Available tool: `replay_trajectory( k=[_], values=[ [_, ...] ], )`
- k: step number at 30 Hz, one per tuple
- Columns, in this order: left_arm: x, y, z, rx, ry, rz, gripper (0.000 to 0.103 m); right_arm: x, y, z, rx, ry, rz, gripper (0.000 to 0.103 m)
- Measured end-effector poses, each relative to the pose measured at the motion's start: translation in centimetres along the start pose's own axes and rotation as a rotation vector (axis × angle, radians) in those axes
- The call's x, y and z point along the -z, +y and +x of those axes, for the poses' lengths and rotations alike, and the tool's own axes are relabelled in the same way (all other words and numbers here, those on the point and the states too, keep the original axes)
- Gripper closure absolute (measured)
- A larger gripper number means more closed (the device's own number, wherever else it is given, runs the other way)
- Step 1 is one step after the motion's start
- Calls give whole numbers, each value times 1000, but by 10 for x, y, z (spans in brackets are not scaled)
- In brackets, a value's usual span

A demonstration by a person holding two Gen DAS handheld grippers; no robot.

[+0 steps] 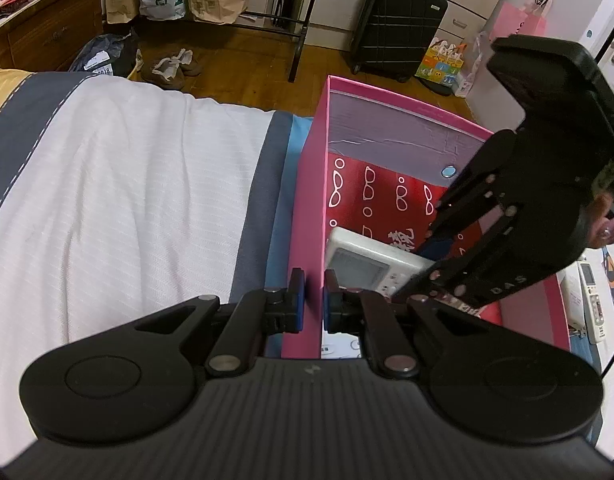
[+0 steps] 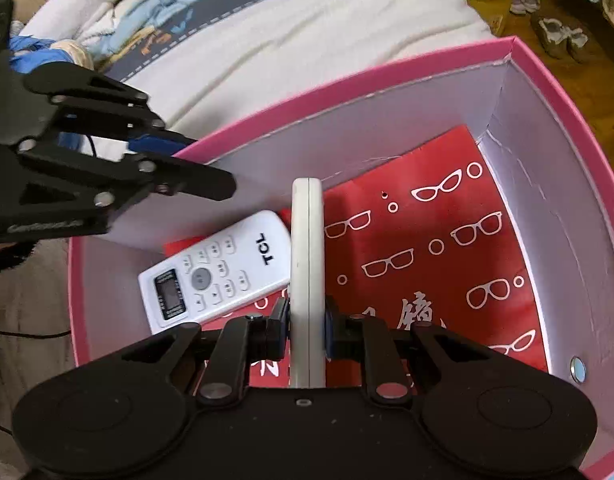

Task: Organize rigid objects
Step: 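Carry the LCD remote into the pink box and release it with the right tool, then move the right tool back over the remaining remotes and chargers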

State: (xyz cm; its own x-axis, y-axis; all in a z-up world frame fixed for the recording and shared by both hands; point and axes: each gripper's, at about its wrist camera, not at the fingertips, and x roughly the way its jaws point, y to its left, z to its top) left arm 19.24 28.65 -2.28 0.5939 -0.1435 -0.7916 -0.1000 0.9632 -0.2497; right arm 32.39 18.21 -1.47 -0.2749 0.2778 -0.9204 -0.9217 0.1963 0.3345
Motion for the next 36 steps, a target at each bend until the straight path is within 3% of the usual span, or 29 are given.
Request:
replay_trajectory(
  k=[5,13,16,20,22,26,30,36],
  values=[
    [0,-1,0,-1,0,-2,96,-4,-2,5,16,7,-36,81],
    [1,0,-2,3,1,-10,95,-3,6,10,110,-4,-54,69],
    [0,1,-3,5,1,-11,95,-2,7,4,166,-38,-47,55],
    [0,2,-2,7,4,-14,95,2,11,-10,277,-58,-26,47],
    [0,3,-3,12,5,-18,95,12,16,-27,325,-125,1,47],
    [-1,5,-2,16,4,-15,95,45,32,-59,316,-281,117,47],
    [0,6,-1,16,0,-24,95,84,62,-85,360,-398,194,47],
    [-3,2,2,3,18,-9,95,155,82,-121,302,-560,419,47]
  ],
)
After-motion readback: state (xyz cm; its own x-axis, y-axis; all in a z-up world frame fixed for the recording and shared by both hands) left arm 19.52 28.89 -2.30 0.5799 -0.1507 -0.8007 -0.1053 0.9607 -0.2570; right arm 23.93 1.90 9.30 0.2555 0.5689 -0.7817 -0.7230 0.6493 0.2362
